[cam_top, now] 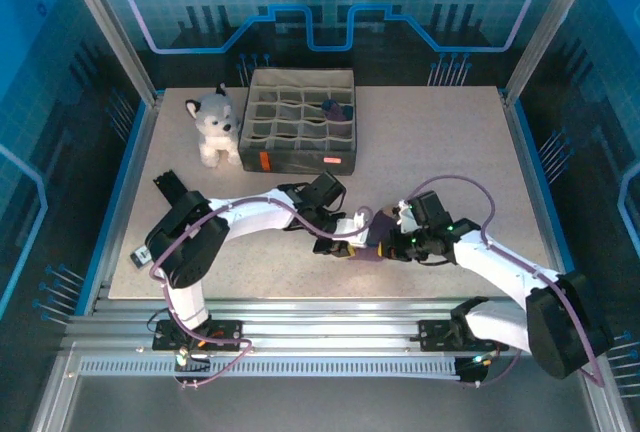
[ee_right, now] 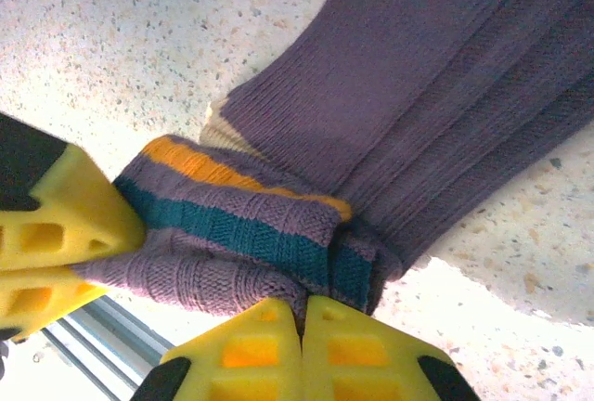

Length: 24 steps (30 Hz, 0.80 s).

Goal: Roll the socks

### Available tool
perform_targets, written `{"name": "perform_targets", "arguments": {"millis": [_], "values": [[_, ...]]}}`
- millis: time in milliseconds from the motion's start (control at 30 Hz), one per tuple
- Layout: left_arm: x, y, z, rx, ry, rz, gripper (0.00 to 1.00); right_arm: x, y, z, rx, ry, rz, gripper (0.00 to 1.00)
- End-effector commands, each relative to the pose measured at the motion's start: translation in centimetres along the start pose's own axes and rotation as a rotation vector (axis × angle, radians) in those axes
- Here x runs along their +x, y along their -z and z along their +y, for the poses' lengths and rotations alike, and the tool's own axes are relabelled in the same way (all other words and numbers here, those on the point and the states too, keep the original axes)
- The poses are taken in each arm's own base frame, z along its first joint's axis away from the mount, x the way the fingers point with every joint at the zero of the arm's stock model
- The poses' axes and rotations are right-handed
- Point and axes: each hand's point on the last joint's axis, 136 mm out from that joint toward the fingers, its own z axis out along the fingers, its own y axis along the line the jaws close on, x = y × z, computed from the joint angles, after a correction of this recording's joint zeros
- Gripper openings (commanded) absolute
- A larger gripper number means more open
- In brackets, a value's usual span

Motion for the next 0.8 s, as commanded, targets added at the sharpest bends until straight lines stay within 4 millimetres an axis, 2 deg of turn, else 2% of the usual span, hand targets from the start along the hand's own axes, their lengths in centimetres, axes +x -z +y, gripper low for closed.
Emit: {"name": "perform_targets", "arguments": {"millis": [0,67,267,433,533,667,767], "values": [[1.4,0.1,-3.0,0.16,0.325,0.091,0.01,0.6,0.5,-2.2,0.096,-0.036,0.052,0.0],[1.2,-0.1,-3.0,0.194,0.401,0.111,0.0,0.5,0.5,-2.1,0.088,-0.032,0.056,0.0],[2.5,-1.5,-2.1,0.247,0.57,0.204,0.0,0.6,0.8,-2.1,0.092,-0.029,0.047,0.0],[2.6,-1.3,-0.9,0.274,0.658,0.184,0.0,1.2,0.8,-3.0,0.129,-0.031,0.057,0.04],[2.5,-1.1,-0.7,0.308,0.705,0.194,0.0,1.1,0.6,-3.0,0.123,-0.023,0.059,0.15],[2.5,-1.1,-0.6,0.322,0.736,0.204,0.0,0.3,0.8,-1.7,0.082,0.027,0.018,0.37],[2.4,-1.0,-0.4,0.333,0.76,0.204,0.0,-0.4,1.2,-0.5,0.043,0.096,-0.036,0.45]]}}
